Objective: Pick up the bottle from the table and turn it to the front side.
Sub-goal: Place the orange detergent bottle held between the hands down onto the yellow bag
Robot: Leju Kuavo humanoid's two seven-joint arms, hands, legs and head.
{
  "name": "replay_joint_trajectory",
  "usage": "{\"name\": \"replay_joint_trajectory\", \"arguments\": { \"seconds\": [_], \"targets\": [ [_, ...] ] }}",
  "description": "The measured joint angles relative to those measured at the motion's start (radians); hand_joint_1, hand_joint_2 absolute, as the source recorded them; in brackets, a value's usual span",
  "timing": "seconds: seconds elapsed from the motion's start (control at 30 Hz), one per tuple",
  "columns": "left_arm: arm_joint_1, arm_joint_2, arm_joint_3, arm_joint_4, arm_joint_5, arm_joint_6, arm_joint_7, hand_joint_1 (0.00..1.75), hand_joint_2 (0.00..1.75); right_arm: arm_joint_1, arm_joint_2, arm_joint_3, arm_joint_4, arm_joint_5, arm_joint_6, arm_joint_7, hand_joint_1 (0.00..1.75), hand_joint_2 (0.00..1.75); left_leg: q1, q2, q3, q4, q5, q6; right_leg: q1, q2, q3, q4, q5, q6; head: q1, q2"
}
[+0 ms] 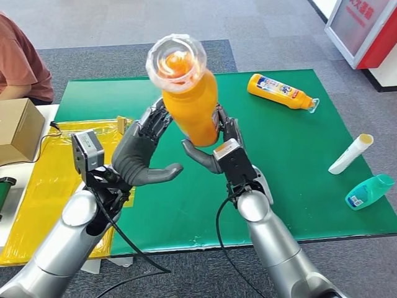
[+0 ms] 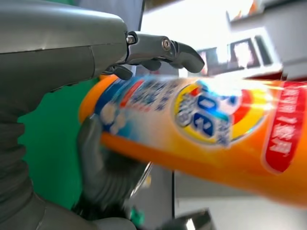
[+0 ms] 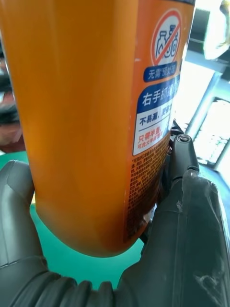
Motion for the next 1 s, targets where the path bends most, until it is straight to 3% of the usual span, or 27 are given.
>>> {"name": "replay_joint_trajectory", "arguments": {
  "seconds": [0.17, 1.0],
  "targets": [
    [0.004, -0.033, -0.004, -0.021, -0.071, 0.07, -0.011, 0.0, 1.75, 0.015, 0.0, 0.004, 0.001, 0.01, 0.0, 0.001, 1.75, 1.75, 0.0, 0.0, 0.0, 0.0, 0.0, 0.0, 0.0, 0.0, 0.0, 0.0, 0.0, 0.0, 0.0, 0.0],
    [-0.061, -0.103, -0.01, -0.024, -0.071, 0.121, 0.0, 0.0, 1.75, 0.02, 0.037, 0.058, 0.045, 0.039, -0.016, -0.007, 1.75, 1.75, 0.0, 0.0, -0.001, 0.0, 0.0, 0.0, 0.0, 0.0, -0.001, 0.0, 0.0, 0.0, 0.0, 0.0]
  ]
}}
